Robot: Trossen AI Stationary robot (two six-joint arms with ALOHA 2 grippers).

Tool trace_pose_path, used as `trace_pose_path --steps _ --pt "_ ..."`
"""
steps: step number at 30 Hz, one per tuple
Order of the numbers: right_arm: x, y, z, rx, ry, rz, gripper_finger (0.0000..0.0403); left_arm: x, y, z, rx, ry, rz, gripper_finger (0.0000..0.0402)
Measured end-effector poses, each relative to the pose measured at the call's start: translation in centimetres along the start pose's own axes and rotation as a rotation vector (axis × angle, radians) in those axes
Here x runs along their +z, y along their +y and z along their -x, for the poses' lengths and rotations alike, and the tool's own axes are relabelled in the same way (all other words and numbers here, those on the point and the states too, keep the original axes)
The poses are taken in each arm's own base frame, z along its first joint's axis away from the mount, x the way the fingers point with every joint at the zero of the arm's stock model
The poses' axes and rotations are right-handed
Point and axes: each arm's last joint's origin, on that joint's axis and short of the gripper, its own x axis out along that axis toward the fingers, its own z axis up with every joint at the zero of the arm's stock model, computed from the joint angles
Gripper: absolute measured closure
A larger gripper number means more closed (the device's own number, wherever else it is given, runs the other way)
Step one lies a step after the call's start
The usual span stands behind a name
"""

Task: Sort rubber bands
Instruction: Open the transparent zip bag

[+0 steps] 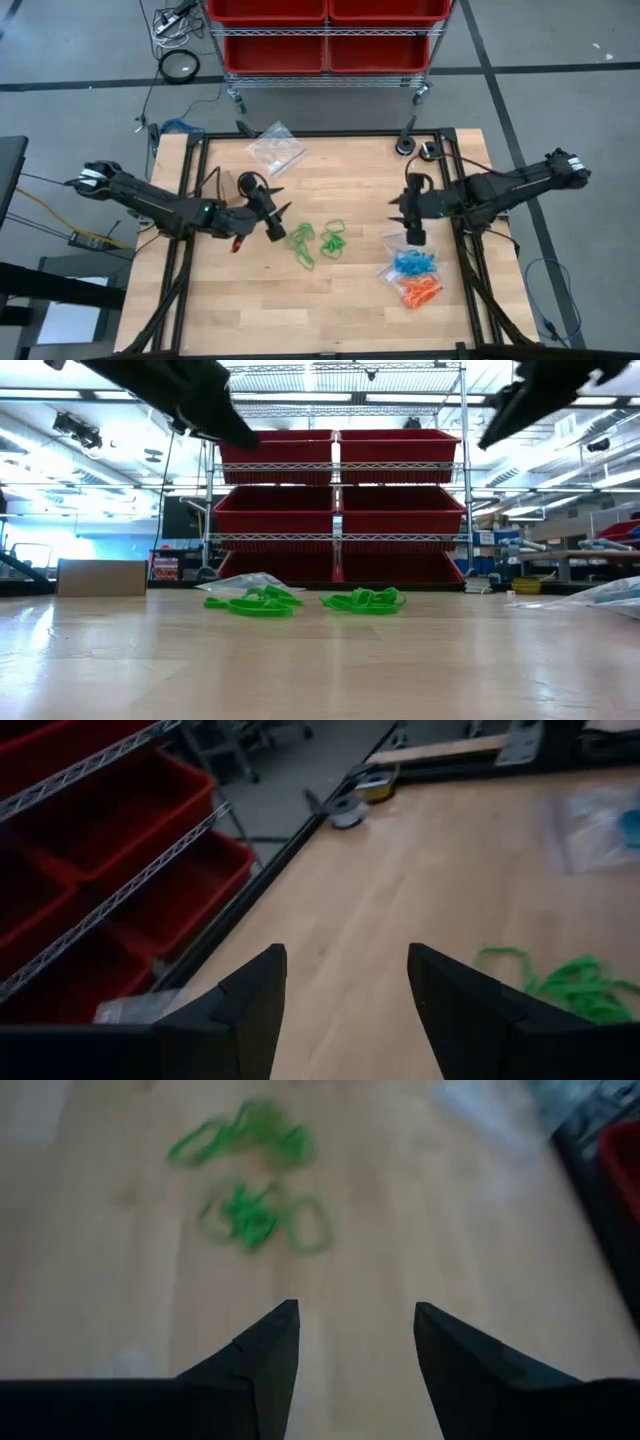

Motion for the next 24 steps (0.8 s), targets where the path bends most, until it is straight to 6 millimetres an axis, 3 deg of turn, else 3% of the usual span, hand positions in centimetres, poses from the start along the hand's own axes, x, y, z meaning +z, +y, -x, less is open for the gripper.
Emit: trace_pose_path --steps 8,15,24 --pt "1.9 -2.5 -3.4 -0.046 -0.143 -0.035 0.0218 -2.7 2.7 -2.9 0.098 0.256 -0.160 0.0184" --pt "3.1 -3.7 -7.6 0.019 -0.190 -0.054 0.0218 -4.6 4.9 -7.1 0.063 0.397 -0.078 0.0184" --pt "2.9 -3.8 -12.2 0.134 -0.157 -0.062 0.0218 -7.3 9.0 -11.5 0.000 0.508 0.061 0.0184"
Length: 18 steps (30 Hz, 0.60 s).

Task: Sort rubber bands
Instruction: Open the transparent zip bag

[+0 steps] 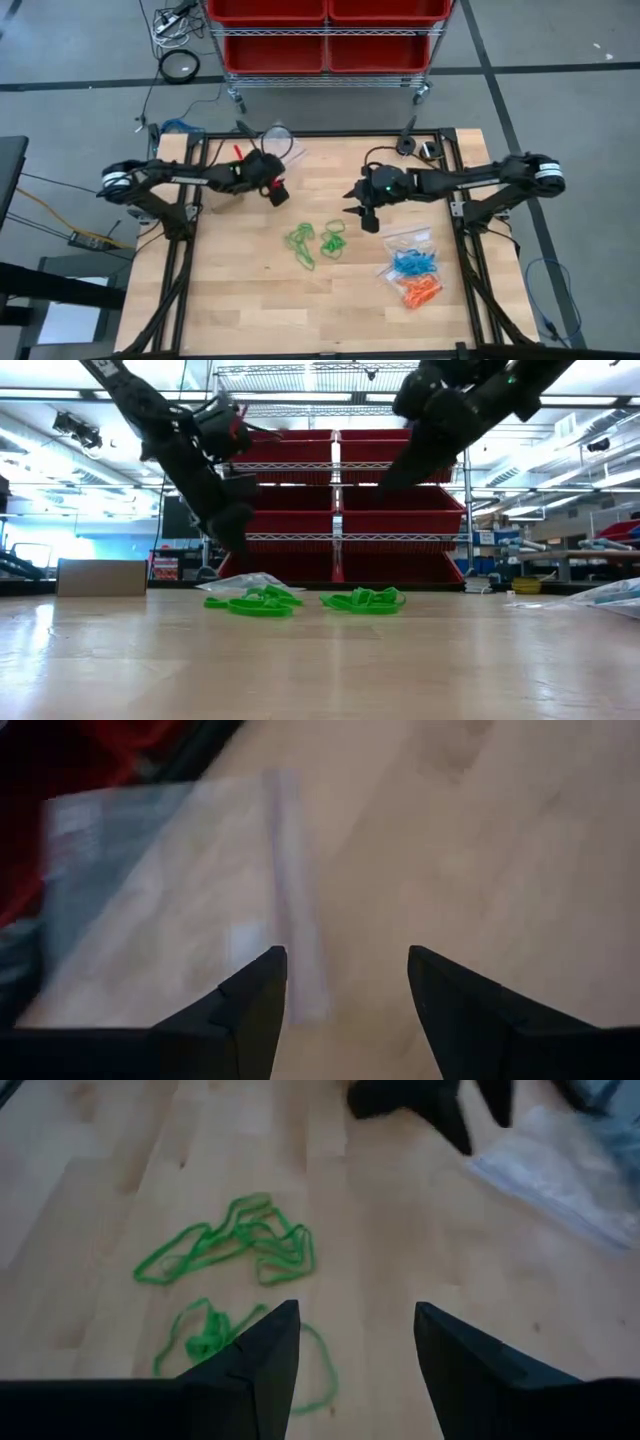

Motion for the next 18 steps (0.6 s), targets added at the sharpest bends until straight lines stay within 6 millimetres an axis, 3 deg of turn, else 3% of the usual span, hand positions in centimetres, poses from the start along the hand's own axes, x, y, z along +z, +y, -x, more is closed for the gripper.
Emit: trace_pose_path --steps 9,18 --pt "-0.2 0.0 -1.2 0.013 -0.009 0.028 0.0218 0.1 2.6 -4.0 -0.068 0.066 0.076 0.0184" --pt "0.2 0.1 -1.2 0.028 -0.046 0.031 0.0218 0.6 3.2 -7.8 -0.023 0.201 0.059 0.0184"
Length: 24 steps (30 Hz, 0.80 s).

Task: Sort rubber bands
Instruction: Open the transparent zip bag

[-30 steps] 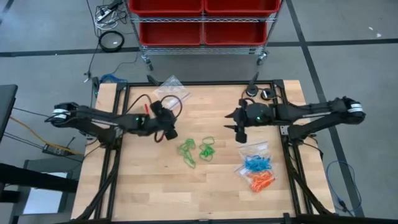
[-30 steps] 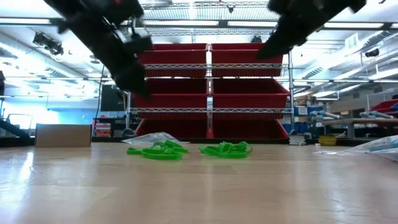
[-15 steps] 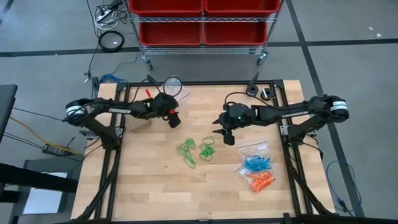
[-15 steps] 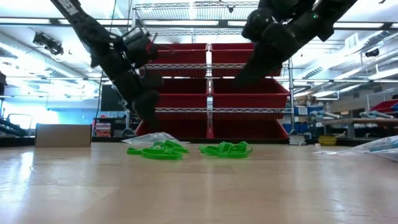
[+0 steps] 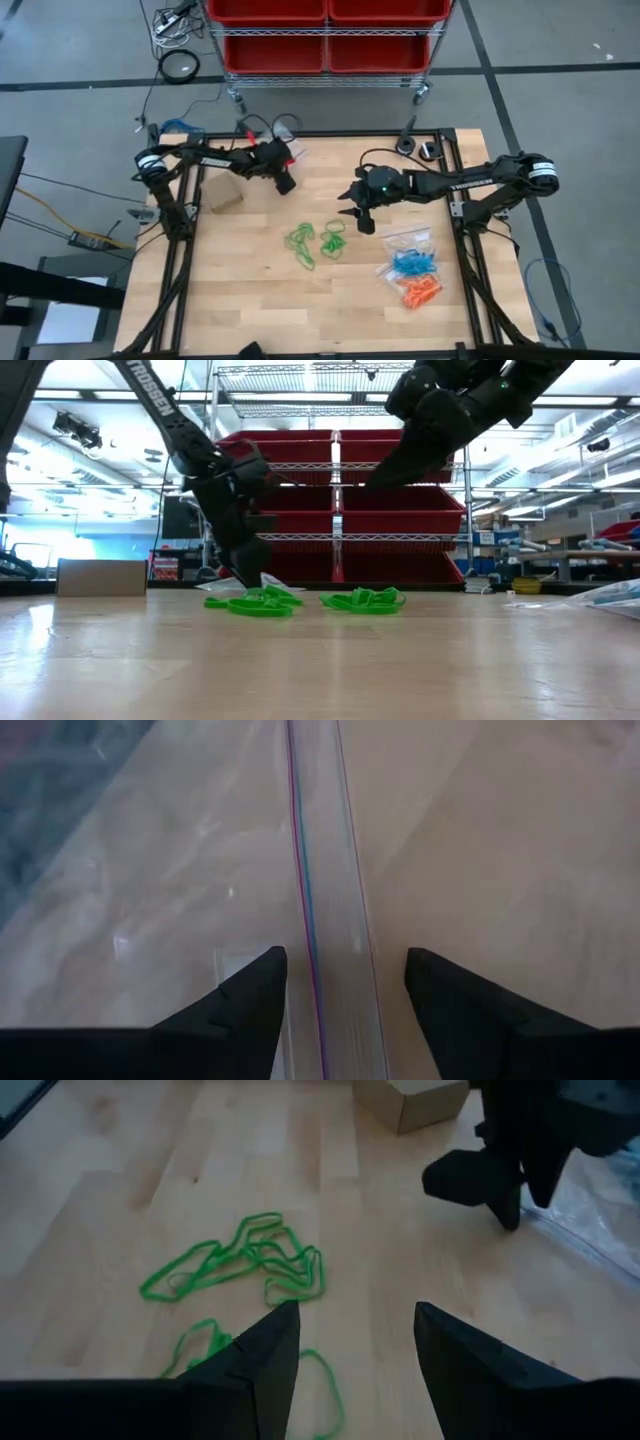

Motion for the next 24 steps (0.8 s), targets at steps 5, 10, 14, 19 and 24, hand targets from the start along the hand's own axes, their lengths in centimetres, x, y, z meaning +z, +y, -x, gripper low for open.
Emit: trace_pose_path --steps 5,10,14,19,24 --pt "0.2 0.2 0.0 0.026 -0.023 -0.020 0.0218 1.2 0.2 -0.3 0.061 0.005 -0.009 0.0212" --pt "0.4 0.8 0.0 0.045 -0.042 -0.025 0.0218 1.6 1.3 -0.6 0.104 0.019 -0.038 0.0288" --pt "0.7 1.3 0.0 0.059 -0.064 -0.017 0.0218 1.3 2.4 -1.3 0.023 0.054 -0.018 0.0356" --pt "0.9 1.8 0.0 0.073 -0.080 -0.023 0.0218 1.2 2.4 -0.9 -0.134 0.061 0.007 0.0395" --pt "0.9 1.7 0.0 0.028 -0.078 -0.046 0.0218 1.5 0.4 1.3 -0.302 0.029 -0.026 0.0399"
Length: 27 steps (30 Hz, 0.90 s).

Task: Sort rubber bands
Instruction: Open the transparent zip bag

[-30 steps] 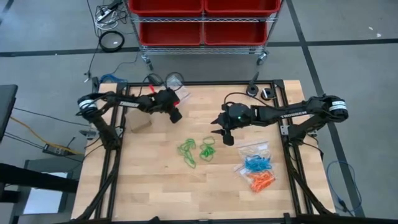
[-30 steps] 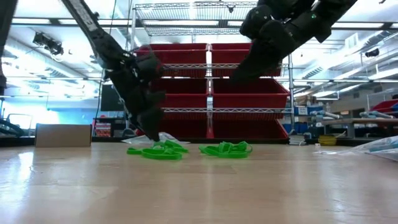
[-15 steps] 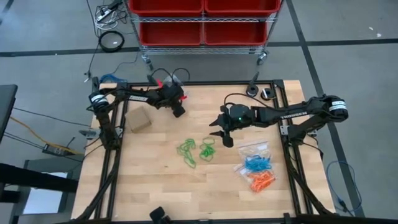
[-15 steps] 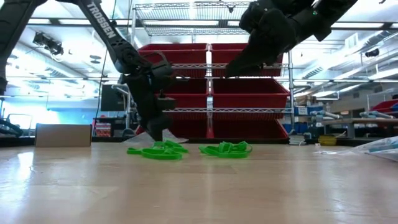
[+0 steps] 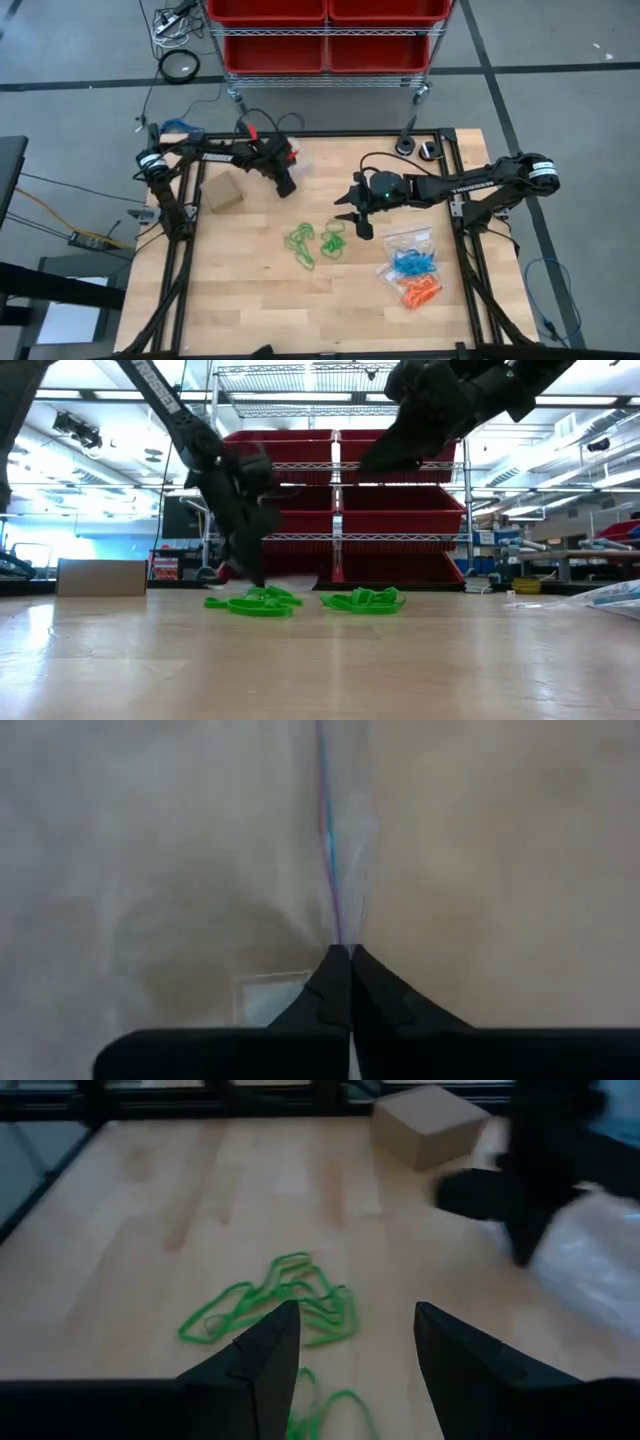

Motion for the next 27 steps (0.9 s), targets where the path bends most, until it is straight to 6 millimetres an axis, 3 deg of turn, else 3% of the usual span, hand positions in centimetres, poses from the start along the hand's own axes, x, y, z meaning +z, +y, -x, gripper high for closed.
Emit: trace_pose_path --steps 5,12,17,27 --pt "0.0 -0.4 0.0 -0.117 -0.006 -0.036 0.0218 1.8 -2.2 3.8 -0.071 -0.169 -0.030 0.0400" --pt "1.2 2.7 0.1 0.034 -0.139 0.376 0.0229 2.5 -5.0 8.4 -0.247 -0.291 -0.025 0.0400" --pt "1.9 3.8 0.3 -0.023 -0.212 0.551 0.0248 2.3 -7.0 10.0 -0.358 -0.302 -0.019 0.0401" --pt "3.1 2.9 0.4 -0.047 -0.092 0.552 0.0259 1.8 -10.7 10.3 -0.499 -0.257 -0.021 0.0401"
